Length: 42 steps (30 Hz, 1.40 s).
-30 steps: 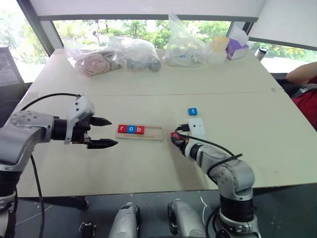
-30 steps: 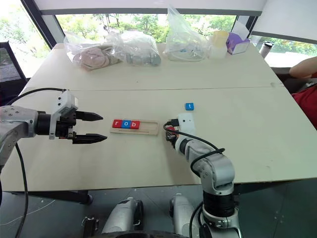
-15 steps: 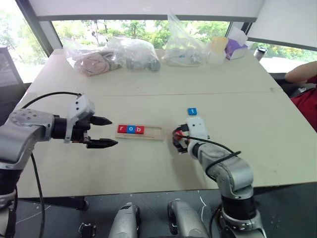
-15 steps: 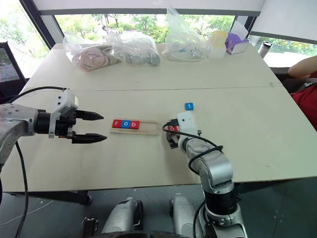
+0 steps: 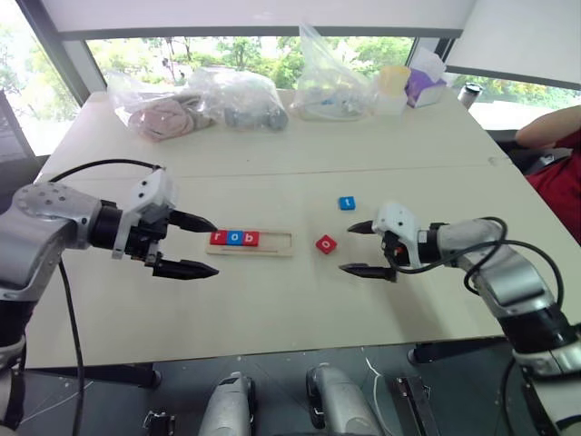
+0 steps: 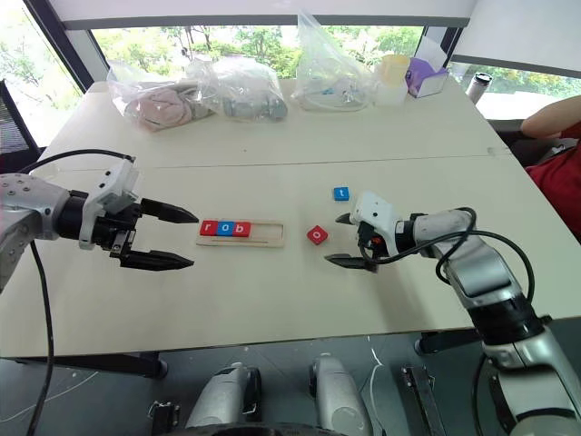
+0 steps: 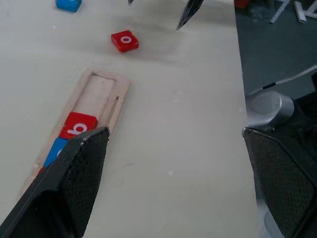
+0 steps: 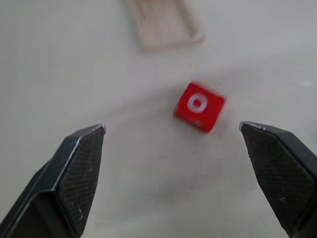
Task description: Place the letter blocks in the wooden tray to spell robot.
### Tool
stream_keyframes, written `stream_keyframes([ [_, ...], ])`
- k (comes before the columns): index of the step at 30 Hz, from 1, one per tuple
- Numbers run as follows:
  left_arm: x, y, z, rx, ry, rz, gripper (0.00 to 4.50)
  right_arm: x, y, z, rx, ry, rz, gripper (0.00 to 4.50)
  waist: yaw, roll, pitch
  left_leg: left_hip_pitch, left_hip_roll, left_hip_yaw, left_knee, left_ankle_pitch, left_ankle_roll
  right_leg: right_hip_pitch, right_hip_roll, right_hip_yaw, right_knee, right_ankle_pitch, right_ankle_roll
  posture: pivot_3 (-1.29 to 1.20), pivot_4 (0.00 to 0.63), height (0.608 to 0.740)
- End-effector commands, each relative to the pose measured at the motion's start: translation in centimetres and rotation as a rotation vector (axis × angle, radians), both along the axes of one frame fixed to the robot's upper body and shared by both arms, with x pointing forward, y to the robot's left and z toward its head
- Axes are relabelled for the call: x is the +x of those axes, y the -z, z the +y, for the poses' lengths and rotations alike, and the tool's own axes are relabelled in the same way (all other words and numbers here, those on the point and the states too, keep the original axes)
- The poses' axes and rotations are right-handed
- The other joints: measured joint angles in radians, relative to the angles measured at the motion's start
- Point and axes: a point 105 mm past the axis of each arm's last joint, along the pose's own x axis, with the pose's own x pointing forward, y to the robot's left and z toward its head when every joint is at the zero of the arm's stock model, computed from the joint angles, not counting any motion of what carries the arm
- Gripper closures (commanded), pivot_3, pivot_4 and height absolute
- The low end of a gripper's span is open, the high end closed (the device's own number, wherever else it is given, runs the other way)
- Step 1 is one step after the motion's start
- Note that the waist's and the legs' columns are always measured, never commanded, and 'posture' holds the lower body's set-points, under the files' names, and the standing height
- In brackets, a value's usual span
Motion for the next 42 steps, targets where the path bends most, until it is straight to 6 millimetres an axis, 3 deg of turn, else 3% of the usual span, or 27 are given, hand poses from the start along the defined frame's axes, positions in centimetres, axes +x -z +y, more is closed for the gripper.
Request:
stream_keyframes([
  [1, -0.1, -0.8, 0.2, -0.001, -0.023, -0.043, 0.00, 1.8, 0.5, 0.9, -0.050, -0.094, -0.069, 0.03, -0.001, 0.000, 0.001, 0.000, 0.000, 0.000, 0.000, 0.000, 0.000, 0.000, 0.000, 0.000, 0.001, 0.000, 0.000, 0.00, 0.150, 0.740],
  [9, -0.7, -0.5, 0.5, -0.013, -0.073, -0.045, 0.00, 4.3, 1.8, 0.9, -0.148, -0.171, -0.120, 0.03, -0.010, -0.001, 0.001, 0.001, 0.001, -0.001, 0.001, 0.000, 0.000, 0.001, -0.001, 0.001, 0.002, 0.000, 0.000, 0.00, 0.150, 0.740],
  [16, -0.9, -0.4, 0.4, -0.027, -0.096, -0.044, 0.00, 4.2, 2.7, 1.7, -0.269, -0.324, -0.101, 0.03, -0.008, -0.001, 0.001, 0.008, 0.001, -0.001, 0.003, 0.000, 0.000, 0.010, -0.003, 0.001, 0.002, 0.000, 0.000, 0.00, 0.150, 0.740],
  [22, -0.9, -0.2, 0.1, -0.044, -0.116, -0.046, 0.00, 4.2, 3.2, 2.7, -0.307, -0.354, 0.037, 0.03, -0.015, -0.001, 0.001, 0.017, 0.001, -0.002, 0.000, 0.000, 0.000, 0.017, -0.002, 0.001, 0.002, 0.000, -0.001, 0.00, 0.150, 0.740],
  [24, -1.0, -0.1, 0.1, -0.050, -0.129, -0.045, 0.00, 3.9, 3.7, 2.8, -0.320, -0.360, 0.092, 0.81, -0.017, -0.001, 0.001, 0.017, 0.001, -0.002, -0.001, 0.000, 0.000, 0.017, -0.002, 0.001, 0.002, 0.000, -0.001, 0.00, 0.150, 0.740],
  [29, -1.3, 0.1, 0.2, -0.056, -0.154, -0.044, 0.00, 3.6, 3.9, 3.2, -0.281, -0.326, 0.195, 3.33, -0.019, -0.002, 0.000, 0.018, 0.002, -0.002, -0.001, 0.000, 0.000, 0.017, -0.002, 0.001, 0.003, 0.000, -0.001, 0.00, 0.150, 0.740],
  [35, -1.3, 0.2, 0.6, -0.067, -0.176, -0.042, 0.00, 4.9, 1.7, 3.7, -0.150, -0.214, 0.189, 3.38, -0.017, -0.002, 0.000, 0.019, 0.002, -0.002, -0.001, 0.001, -0.001, 0.017, -0.003, 0.001, 0.003, 0.000, -0.002, 0.00, 0.150, 0.740],
  [40, -0.6, -0.2, 0.8, -0.080, -0.188, -0.053, 0.00, 5.5, -2.9, 7.0, 0.140, -0.106, 0.128, 3.38, -0.015, -0.001, 0.001, 0.017, 0.002, -0.002, -0.001, 0.001, -0.001, 0.015, -0.003, 0.001, 0.003, 0.000, -0.002, 0.00, 0.150, 0.740],
  [42, 0.0, -0.6, 1.8, -0.066, -0.220, -0.067, 0.00, 4.5, -3.3, 8.0, 0.155, -0.051, 0.104, 3.38, -0.014, 0.000, 0.001, 0.015, 0.002, -0.002, -0.002, 0.001, -0.001, 0.013, -0.003, 0.001, 0.003, 0.001, -0.001, 0.00, 0.150, 0.740],
])
